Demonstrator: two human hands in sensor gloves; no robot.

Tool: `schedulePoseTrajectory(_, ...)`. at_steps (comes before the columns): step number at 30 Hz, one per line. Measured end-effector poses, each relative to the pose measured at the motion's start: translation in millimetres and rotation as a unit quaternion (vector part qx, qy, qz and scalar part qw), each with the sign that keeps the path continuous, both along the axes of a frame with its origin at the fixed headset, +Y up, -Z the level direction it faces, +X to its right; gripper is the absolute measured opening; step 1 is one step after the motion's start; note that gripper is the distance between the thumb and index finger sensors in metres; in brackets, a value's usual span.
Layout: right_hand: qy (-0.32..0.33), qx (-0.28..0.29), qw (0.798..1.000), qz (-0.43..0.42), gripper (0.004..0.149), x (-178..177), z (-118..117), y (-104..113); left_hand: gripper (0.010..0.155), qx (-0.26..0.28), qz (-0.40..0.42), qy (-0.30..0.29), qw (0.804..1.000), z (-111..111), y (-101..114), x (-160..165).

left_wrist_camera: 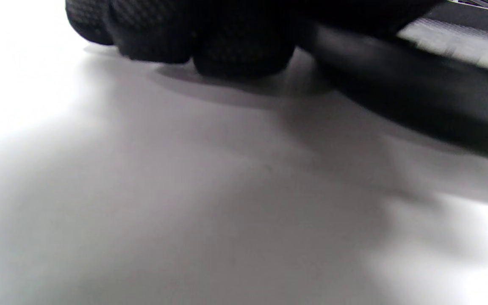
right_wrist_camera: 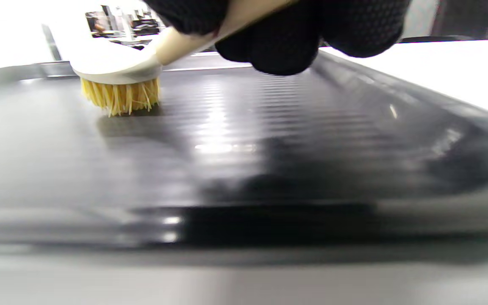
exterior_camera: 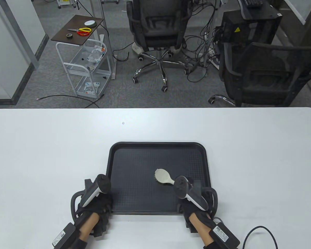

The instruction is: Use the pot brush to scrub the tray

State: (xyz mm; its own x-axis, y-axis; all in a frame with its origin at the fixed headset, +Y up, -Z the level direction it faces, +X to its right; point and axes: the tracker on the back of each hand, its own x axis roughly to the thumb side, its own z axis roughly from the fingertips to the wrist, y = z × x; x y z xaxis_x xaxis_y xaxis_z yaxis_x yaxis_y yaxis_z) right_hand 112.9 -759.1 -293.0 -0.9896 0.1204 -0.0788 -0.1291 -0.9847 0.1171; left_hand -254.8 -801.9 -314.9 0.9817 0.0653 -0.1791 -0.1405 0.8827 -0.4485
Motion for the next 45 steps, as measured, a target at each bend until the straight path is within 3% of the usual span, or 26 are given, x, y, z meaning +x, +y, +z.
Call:
schedulePoseTrajectory(8, -0.075, -0.015, 0.996, 0.037, 0.052, 74, 4, 10, 0.079, 0.0, 0.0, 0.0, 1.0, 0, 0, 0)
schedulePoseTrajectory(13, -0.081, -0.024, 0.995, 0.05, 0.053, 78, 2, 19, 0.079, 0.0, 0.0, 0.0, 1.0, 0, 0, 0)
schedulePoseTrajectory(17, -0.049, 0.001, 0.998, 0.038, 0.053, 54, 3, 31, 0.079, 0.0, 0.0, 0.0, 1.0, 0, 0, 0)
schedulePoseTrajectory(24, 0.034, 0.041, 0.999, -0.001, 0.053, -29, 3, 43, 0.079, 0.0, 0.0, 0.0, 1.0, 0, 0, 0)
schedulePoseTrajectory(34, 0.131, 0.025, 0.991, -0.029, 0.054, -143, 6, 18, 0.079, 0.0, 0.001, 0.0, 1.0, 0, 0, 0)
schedulePoseTrajectory(40, 0.153, 0.016, 0.988, -0.016, 0.054, -159, 10, 1, 0.079, 0.0, 0.001, 0.0, 1.0, 0, 0, 0)
schedulePoseTrajectory(45, 0.14, 0.002, 0.99, -0.023, 0.053, -135, 14, -2, 0.079, -0.001, 0.003, 0.0, 1.0, 0, 0, 0)
